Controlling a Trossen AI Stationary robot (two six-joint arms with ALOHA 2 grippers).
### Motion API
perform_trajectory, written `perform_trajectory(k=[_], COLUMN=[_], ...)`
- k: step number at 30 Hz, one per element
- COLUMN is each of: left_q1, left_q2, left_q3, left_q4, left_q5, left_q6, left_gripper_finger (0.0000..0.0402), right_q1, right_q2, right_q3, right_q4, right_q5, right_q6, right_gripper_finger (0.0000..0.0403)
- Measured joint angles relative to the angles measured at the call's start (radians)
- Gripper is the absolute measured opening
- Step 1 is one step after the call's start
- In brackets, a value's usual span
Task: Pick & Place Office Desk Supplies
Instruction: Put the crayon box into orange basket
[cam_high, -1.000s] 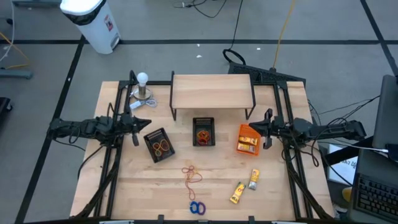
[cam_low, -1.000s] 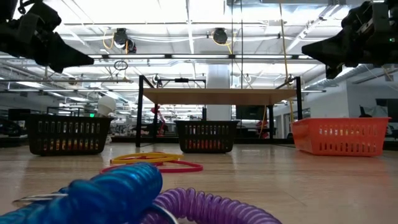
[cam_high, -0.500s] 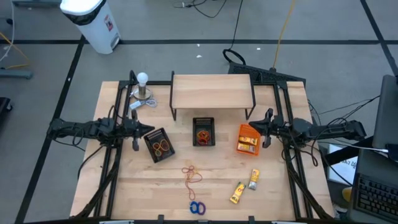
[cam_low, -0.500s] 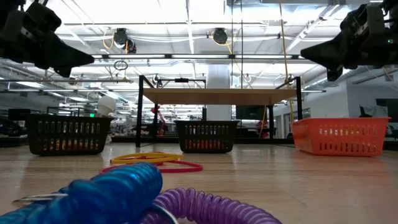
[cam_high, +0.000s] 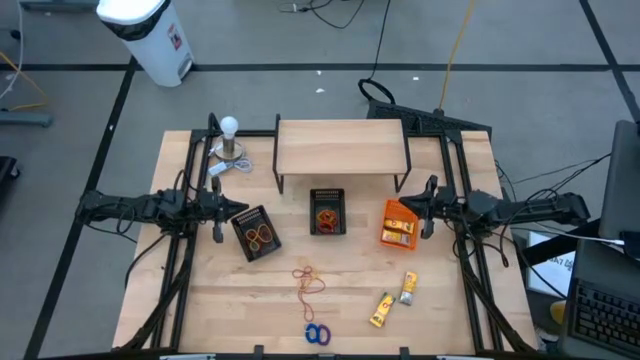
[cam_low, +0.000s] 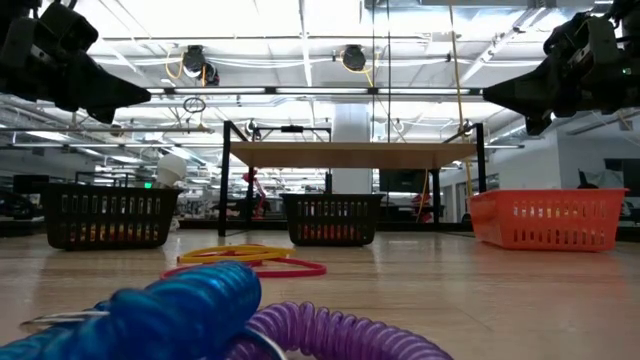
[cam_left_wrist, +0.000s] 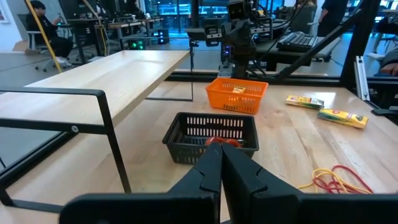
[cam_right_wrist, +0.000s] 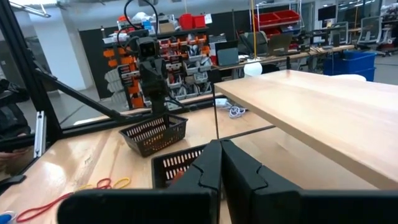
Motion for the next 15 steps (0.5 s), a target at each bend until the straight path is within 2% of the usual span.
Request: perform_trajectory(k=[15], left_q1=[0.000], left_q2=[0.000], left_q3=[0.000], left_q4=[0.004], left_q5=[-0.012], left_q6=[-0.002], left_gripper_finger=[0.0011], right_q1=[0.000], right_q2=[0.007], right_q3=[0.000], right_q4=[0.004], right_q5=[0.000], right_q6=[-0.005], right_gripper_finger=[0.0000])
